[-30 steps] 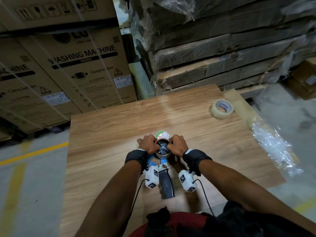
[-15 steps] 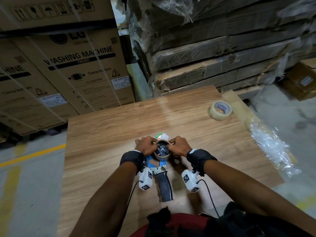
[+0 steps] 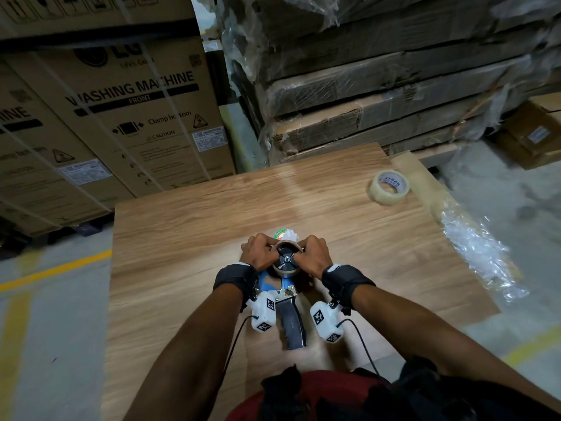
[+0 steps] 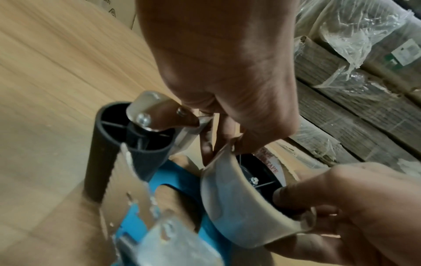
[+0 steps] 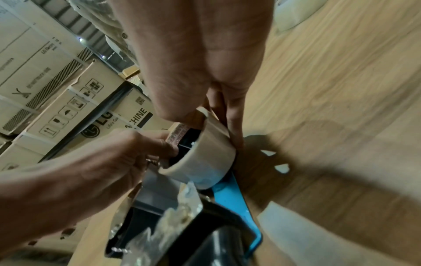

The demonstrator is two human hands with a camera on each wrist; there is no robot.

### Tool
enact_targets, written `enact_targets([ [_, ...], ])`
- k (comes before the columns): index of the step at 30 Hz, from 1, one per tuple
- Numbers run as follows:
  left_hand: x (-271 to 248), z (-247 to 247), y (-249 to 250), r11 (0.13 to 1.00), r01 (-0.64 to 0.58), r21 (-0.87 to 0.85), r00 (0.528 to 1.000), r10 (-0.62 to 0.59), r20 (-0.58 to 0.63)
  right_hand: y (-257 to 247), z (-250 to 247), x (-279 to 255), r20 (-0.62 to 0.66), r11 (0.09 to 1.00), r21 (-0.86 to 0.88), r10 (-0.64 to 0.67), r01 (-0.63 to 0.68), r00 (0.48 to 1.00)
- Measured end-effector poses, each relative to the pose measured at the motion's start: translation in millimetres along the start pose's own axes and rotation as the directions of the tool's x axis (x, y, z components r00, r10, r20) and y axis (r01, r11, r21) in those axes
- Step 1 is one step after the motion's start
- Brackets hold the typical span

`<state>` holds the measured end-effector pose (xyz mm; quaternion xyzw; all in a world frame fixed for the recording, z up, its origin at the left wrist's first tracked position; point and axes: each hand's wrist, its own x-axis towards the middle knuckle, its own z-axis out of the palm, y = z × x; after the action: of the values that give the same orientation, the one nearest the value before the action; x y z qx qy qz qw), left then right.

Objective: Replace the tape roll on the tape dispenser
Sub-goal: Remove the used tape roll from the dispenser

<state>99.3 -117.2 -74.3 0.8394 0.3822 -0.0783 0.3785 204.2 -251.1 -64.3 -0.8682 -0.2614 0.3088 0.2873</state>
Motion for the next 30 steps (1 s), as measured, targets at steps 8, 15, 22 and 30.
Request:
enact_targets([
  [8, -4, -14, -1, 0.992, 0.028, 0.119, 0.994, -0.040, 0.099, 5, -10, 3, 0.134, 0.988, 0.071, 0.129, -0.139, 0.983],
  [15, 3, -3, -2, 0.995, 0.079, 0.068, 0.996, -0.082, 0.033, -4, 3, 0, 0.013, 0.976, 0.120, 0.180, -0.180, 0.984],
  [22, -10, 2, 1, 0.999, 0.046, 0.019, 0.998, -0.045, -0.041, 5, 8, -7, 0.000, 0.983, 0.107, 0.152, -0.151, 0.988],
  [30, -15, 16, -5, 0.994, 0.044, -0.097, 0.999, -0.044, 0.005, -10, 1, -10, 0.200, 0.965, -0.071, -0.235, 0.253, 0.951],
])
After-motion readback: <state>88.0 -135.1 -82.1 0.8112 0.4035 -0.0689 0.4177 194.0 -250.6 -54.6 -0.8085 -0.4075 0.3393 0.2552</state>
